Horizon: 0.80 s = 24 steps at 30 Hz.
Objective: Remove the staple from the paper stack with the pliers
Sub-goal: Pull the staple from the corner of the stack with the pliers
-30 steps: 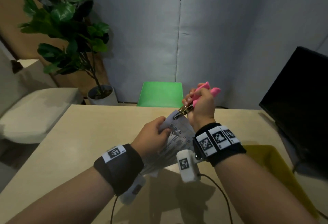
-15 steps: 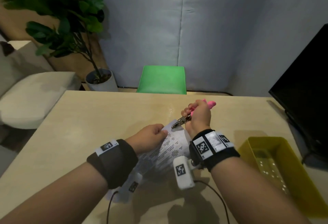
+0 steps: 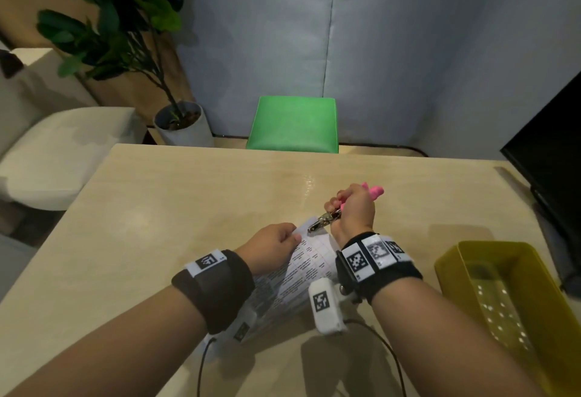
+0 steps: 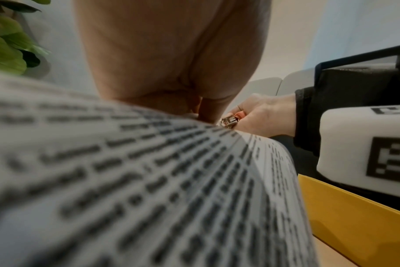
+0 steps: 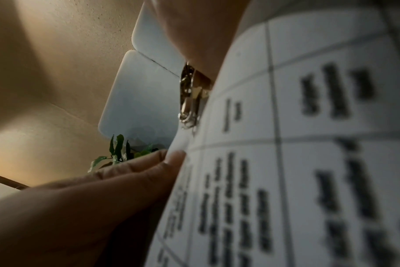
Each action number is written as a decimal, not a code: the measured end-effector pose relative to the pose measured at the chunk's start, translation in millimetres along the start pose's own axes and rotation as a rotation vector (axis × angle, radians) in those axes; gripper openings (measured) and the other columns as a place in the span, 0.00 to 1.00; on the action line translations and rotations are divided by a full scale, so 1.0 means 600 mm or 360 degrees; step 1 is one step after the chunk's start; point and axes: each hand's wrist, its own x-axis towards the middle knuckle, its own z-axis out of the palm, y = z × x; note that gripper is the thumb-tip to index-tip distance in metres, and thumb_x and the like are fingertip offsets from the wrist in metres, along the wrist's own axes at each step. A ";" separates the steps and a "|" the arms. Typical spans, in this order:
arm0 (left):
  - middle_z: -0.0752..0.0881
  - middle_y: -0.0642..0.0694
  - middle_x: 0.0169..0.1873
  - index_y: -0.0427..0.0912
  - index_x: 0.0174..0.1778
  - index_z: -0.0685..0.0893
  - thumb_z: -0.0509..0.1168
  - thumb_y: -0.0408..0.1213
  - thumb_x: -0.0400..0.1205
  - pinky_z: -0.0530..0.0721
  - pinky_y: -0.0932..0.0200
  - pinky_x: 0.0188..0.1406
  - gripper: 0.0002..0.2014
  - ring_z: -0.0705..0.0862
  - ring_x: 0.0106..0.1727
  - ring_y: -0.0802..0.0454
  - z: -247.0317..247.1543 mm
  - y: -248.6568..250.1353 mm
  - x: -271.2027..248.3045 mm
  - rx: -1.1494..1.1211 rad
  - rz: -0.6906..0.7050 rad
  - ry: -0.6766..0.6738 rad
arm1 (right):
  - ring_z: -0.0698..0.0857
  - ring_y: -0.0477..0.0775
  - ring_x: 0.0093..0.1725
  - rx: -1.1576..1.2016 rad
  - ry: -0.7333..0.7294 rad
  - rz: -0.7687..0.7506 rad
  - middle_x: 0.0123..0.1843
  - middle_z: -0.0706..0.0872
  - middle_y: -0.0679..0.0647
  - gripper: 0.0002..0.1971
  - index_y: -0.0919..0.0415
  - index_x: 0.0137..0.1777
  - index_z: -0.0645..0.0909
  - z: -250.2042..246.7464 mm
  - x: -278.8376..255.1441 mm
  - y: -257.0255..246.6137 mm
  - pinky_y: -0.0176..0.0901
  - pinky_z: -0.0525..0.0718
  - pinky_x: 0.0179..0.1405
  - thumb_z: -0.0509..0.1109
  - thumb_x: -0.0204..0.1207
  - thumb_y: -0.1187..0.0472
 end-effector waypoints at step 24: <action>0.71 0.52 0.27 0.50 0.29 0.68 0.54 0.42 0.88 0.65 0.60 0.29 0.18 0.69 0.28 0.58 0.033 -0.029 0.046 0.0062 -0.0099 -0.0122 | 0.67 0.46 0.17 0.0002 0.0096 0.0140 0.27 0.65 0.52 0.37 0.54 0.80 0.57 -0.034 0.045 0.038 0.37 0.68 0.17 0.52 0.70 0.76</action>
